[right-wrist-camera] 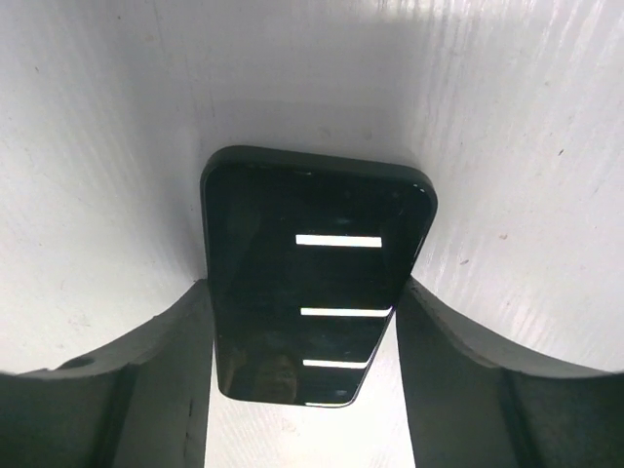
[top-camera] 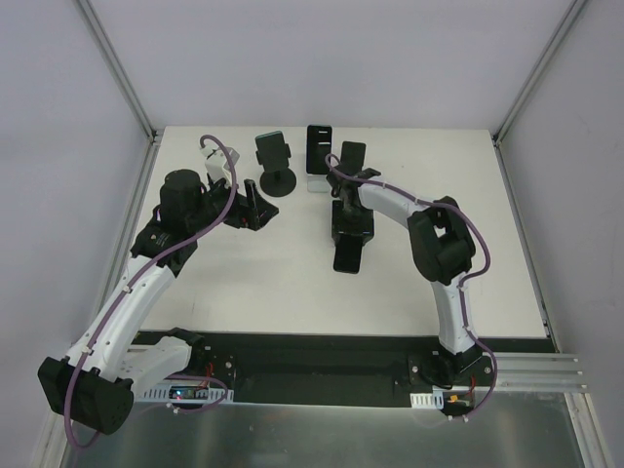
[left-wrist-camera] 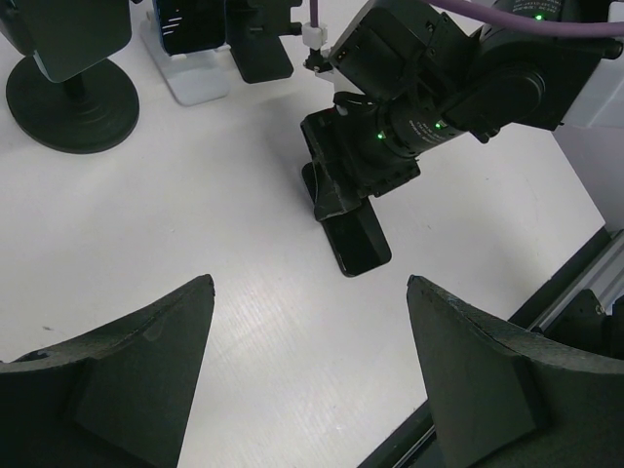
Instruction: Place the phone on the phone stand
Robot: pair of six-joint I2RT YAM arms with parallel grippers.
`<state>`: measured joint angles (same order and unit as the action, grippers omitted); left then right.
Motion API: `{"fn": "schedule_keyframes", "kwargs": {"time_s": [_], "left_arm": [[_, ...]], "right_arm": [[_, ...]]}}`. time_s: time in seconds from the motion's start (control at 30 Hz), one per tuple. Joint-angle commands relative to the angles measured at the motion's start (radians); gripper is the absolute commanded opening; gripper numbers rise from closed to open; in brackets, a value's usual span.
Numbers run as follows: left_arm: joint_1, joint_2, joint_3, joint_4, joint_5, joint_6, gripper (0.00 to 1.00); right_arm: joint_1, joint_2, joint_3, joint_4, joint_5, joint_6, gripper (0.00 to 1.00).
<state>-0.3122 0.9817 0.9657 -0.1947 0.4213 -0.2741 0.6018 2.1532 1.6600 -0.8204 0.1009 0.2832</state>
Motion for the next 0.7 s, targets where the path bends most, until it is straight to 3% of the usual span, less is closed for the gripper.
{"fn": "schedule_keyframes", "kwargs": {"time_s": [0.0,0.03,0.1,0.13,0.23,0.67], "left_arm": [[0.013,0.0,-0.007,0.024,0.031,-0.007,0.79],[0.013,0.002,-0.005,0.023,0.031,-0.007,0.79],[0.013,0.003,-0.005,0.024,0.033,-0.008,0.79],[0.013,0.003,-0.005,0.024,0.033,-0.01,0.79],[0.013,0.008,-0.005,0.023,0.036,-0.01,0.79],[0.021,0.023,-0.005,0.024,0.047,-0.017,0.78]], "right_arm": [[0.004,-0.006,-0.031,-0.019,0.026,0.054,0.49],[0.006,-0.009,-0.034,-0.013,0.031,0.051,0.38],[0.009,-0.033,-0.052,0.038,0.048,0.05,0.27],[0.01,-0.044,-0.069,0.056,0.055,0.047,0.16],[0.019,-0.105,-0.091,0.121,0.095,0.031,0.01],[0.07,-0.343,-0.293,0.493,0.292,-0.134,0.01]]}}
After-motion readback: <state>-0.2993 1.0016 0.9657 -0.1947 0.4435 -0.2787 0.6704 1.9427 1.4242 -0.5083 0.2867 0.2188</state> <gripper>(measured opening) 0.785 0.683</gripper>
